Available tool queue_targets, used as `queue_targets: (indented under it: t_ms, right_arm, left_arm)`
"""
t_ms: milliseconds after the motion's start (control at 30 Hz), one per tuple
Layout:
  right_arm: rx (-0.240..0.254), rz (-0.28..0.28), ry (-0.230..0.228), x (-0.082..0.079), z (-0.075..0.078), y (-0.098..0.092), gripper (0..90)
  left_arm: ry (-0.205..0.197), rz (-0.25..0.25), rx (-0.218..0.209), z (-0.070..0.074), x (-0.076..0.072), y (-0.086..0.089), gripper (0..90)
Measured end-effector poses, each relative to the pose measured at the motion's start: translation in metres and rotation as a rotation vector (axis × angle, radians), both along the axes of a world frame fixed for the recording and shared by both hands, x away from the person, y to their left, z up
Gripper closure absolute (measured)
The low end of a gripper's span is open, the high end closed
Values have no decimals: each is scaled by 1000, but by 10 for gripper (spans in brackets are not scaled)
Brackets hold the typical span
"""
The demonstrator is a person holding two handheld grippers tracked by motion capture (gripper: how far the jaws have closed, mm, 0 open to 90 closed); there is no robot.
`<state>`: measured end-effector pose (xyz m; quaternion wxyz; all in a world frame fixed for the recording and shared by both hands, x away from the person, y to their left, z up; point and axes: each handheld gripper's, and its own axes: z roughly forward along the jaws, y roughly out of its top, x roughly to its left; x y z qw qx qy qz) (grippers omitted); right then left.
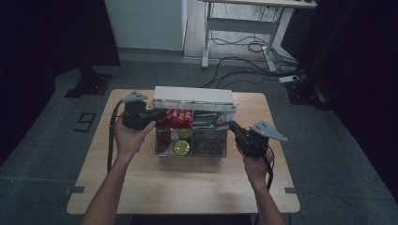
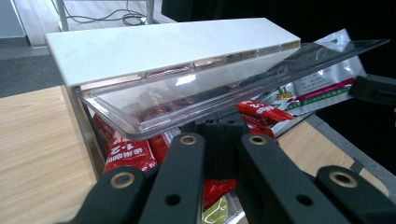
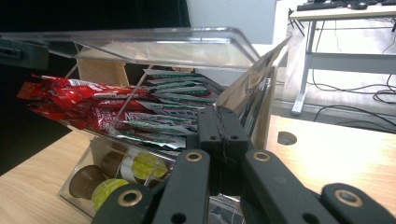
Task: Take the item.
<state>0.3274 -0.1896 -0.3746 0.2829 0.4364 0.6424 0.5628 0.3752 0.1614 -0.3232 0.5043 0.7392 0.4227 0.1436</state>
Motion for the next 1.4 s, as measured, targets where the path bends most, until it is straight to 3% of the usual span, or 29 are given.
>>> queue_targets:
  t_ms: [167,600,1033,1400]
  right_arm:
    - [-5,-11,-30,-8,3,-6,897]
    - [5,-32,-53,-18,4,-21,898]
    - [21,-64,-61,-31,0,-39,899]
    - [20,-70,-46,-41,-12,-51,899]
  left_arm:
    - [1,1,0,0,0,0,898]
    - [4,-2,2,0,0,-1,897]
    - [6,0,2,0,0,-1,897]
    - [5,1,-2,-1,0,-1,896]
